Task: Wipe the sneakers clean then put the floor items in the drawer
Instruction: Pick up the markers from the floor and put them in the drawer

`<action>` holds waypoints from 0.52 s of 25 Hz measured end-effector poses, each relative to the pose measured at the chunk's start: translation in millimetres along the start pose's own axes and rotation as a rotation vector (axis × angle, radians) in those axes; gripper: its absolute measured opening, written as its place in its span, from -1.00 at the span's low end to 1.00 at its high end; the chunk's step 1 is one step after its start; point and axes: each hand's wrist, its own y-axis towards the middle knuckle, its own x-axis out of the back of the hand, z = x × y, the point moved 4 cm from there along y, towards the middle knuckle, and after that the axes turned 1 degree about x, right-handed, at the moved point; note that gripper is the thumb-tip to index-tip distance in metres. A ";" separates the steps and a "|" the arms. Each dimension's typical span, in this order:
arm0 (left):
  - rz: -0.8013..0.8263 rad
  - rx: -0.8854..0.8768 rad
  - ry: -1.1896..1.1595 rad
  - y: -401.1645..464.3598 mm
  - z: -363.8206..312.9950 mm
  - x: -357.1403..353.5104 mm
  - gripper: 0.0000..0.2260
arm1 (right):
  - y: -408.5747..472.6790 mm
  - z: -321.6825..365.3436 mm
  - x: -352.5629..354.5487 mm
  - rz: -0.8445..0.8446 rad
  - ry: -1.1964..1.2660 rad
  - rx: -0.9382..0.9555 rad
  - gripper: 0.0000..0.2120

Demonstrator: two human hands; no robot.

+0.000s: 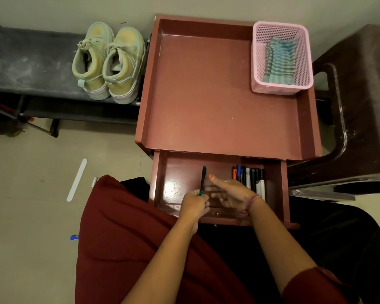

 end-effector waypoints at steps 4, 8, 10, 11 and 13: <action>0.021 -0.080 0.136 1.3 0.1 0.6 -0.81 | -2.6 0.0 -14.0 0.047 -0.028 0.038 -0.63; -0.031 -0.086 0.146 5.1 1.0 5.1 -0.64 | 12.3 1.0 -0.9 -0.142 0.155 0.082 -0.82; -0.135 -0.108 0.088 6.2 -4.0 12.2 -0.62 | 26.7 -1.4 22.3 -0.388 0.000 0.128 -0.87; -0.164 -0.112 0.057 6.1 -5.4 14.7 -0.67 | 32.6 -1.9 32.8 -0.491 -0.181 0.156 -0.91; -0.169 -0.101 0.011 6.5 -5.2 15.2 -0.74 | 42.5 -3.2 44.6 -0.610 -0.575 0.173 -0.88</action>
